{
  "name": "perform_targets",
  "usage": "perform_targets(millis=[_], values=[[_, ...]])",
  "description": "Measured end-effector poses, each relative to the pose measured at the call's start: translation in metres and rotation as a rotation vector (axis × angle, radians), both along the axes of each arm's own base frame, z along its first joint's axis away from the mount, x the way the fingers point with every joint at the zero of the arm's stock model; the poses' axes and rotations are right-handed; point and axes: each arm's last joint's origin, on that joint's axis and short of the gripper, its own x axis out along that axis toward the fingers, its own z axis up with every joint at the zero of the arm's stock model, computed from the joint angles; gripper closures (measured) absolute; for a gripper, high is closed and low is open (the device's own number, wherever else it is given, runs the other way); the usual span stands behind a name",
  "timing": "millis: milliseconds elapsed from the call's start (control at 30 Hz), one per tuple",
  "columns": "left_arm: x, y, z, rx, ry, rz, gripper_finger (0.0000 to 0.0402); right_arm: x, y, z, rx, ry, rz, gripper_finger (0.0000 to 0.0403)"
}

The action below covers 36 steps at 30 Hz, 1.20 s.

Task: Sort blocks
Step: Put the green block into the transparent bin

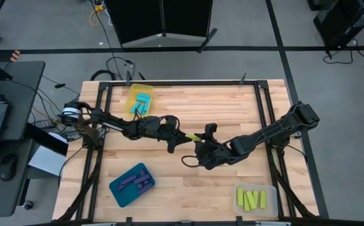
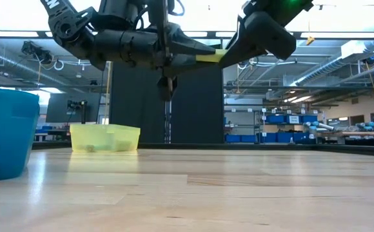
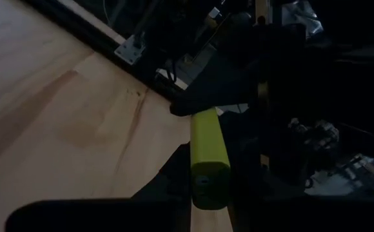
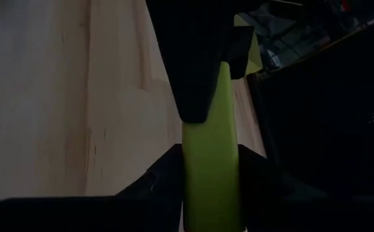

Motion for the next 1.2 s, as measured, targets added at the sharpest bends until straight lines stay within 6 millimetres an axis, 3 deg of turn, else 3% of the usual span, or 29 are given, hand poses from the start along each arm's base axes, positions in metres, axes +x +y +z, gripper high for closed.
perform_targets(millis=[100, 367, 600, 967, 1200], values=[[0.000, 0.000, 0.001, 0.054, -0.015, -0.009, 0.0330, 0.000, 0.005, 0.007, -0.004, 0.013, 0.014, 0.0283], [-0.002, 0.001, 0.003, 0.287, -0.051, -0.012, 0.0229, -0.015, 0.022, 0.035, 0.107, 0.000, -0.091, 0.0283], [-0.018, 0.004, 0.019, 0.467, -0.110, 0.076, 0.0206, -0.049, 0.051, 0.054, 0.478, 0.015, -0.314, 0.0283], [-0.069, 0.004, 0.035, 0.595, -0.191, 0.135, 0.0204, -0.127, 0.134, 0.038, 0.958, 0.143, -0.577, 0.0283], [-0.097, 0.005, 0.037, 0.611, -0.225, 0.165, 0.0204, -0.168, 0.153, 0.004, 1.052, 0.164, -0.812, 0.0283]])
